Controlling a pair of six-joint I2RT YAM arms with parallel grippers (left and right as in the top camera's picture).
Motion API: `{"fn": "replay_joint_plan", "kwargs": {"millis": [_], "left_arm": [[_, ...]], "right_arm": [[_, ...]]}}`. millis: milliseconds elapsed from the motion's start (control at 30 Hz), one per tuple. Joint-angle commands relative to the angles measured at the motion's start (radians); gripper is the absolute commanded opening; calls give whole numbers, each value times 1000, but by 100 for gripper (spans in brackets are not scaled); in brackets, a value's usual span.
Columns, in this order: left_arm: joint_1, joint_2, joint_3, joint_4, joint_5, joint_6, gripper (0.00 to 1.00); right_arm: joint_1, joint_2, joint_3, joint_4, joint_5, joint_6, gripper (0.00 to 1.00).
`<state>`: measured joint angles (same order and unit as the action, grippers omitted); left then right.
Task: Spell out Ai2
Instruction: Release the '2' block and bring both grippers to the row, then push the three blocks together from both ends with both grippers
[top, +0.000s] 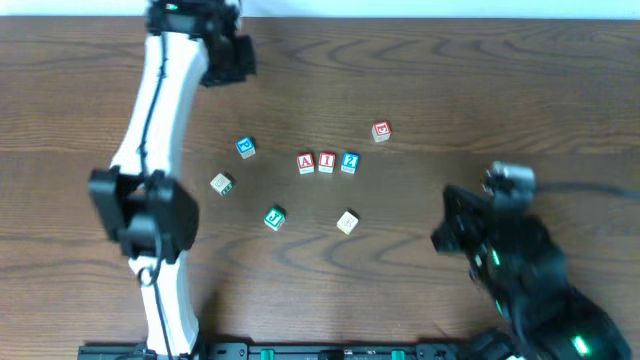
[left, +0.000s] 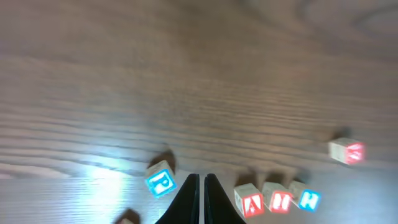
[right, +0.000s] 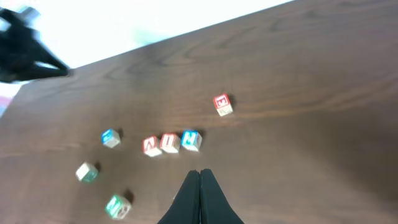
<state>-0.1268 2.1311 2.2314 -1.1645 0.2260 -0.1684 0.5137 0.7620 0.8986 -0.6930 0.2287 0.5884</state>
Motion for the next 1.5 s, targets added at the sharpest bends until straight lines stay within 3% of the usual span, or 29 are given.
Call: {"fn": "replay_joint_plan", "kwargs": {"millis": [0,167,367,533,800,1000,1467], "left_arm": [[15,-94,11,-14,8,96,6],[28,-146,-81,-6,70,130,6],[28,-204,-455,204,211,133,6],[17,-206,-695,394,303,16,6],[-62,-206,-872,515,257,-129,6],[-101,-205,-954,589,183,-192,6],[-118,-203,-1067,775,182,-286,6]], "right_arm": [[-118,182,11,56,-258,-69,1],[-325,474,62,179,-645,-141,1],[-469,702,62,279,-914,-185,1],[-446,800,62,286,-920,-174,1],[-416,900,62,297,-922,-161,1],[-382,989,62,366,-953,-111,1],[-330,1106,64,533,-927,-26,1]]}}
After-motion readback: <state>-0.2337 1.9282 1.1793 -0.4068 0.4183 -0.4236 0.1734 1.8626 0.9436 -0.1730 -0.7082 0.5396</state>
